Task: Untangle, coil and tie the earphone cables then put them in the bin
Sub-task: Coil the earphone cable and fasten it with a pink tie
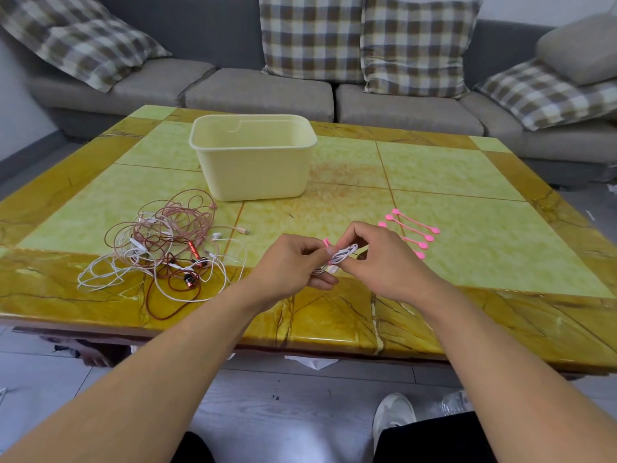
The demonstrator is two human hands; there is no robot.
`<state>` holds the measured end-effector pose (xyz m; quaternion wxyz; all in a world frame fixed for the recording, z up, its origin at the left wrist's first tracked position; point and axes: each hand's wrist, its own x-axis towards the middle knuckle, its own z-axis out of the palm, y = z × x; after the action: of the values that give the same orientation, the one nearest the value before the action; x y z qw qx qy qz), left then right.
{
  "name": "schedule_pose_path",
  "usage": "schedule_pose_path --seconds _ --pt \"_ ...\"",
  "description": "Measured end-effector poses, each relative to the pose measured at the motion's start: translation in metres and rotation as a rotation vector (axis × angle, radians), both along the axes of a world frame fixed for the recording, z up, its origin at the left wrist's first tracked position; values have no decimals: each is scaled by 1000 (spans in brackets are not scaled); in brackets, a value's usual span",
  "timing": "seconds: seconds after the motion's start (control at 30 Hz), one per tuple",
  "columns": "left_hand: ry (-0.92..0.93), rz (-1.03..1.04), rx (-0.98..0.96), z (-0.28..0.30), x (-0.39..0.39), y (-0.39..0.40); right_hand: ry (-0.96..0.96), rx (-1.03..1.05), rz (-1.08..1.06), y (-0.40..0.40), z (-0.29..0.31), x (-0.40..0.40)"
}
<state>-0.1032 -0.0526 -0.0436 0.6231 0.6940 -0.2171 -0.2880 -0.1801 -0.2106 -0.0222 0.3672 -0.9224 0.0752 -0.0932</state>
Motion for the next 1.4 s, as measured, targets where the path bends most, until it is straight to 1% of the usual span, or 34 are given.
schedule_pose_path --seconds 0.07,0.17,0.23,0.3,0.43,0.57,0.67,0.7,0.8,0.83,1.0,1.13,1.23,1.33,1.4 --pt "-25 0 -10 -1 1 1 44 71 29 -1 3 -3" --pt "-91 11 -17 0 1 2 141 359 46 -2 8 -5" --pt "-132 -6 -3 1 0 1 175 506 4 -2 6 -3" --pt "-148 -38 8 0 0 0 202 567 -42 -2 2 0" --pt "-162 -78 35 -1 -3 -2 251 665 -37 -4 -1 2" --pt "-170 -127 54 3 -4 0 244 707 -55 -6 -1 4" --pt "-173 -152 79 3 -6 -1 227 694 -81 -7 -4 6" --pt "-174 -151 88 2 -7 0 206 662 -87 -7 -5 6" --pt "-169 -126 89 2 -8 -2 80 426 -121 -5 -5 6" --pt "-160 -101 74 3 -8 -3 31 380 -143 -3 -4 6" --pt "-147 82 -56 4 -14 -13 -154 242 -250 11 1 9" --pt "-147 186 -143 2 -22 -18 -213 302 -287 15 3 10" --pt "-129 248 -203 4 -26 -20 -232 388 -317 18 4 12" --pt "-67 272 -222 7 -27 -18 -150 541 -325 12 4 14" --pt "-43 257 -187 6 -25 -17 -57 588 -273 5 6 11"
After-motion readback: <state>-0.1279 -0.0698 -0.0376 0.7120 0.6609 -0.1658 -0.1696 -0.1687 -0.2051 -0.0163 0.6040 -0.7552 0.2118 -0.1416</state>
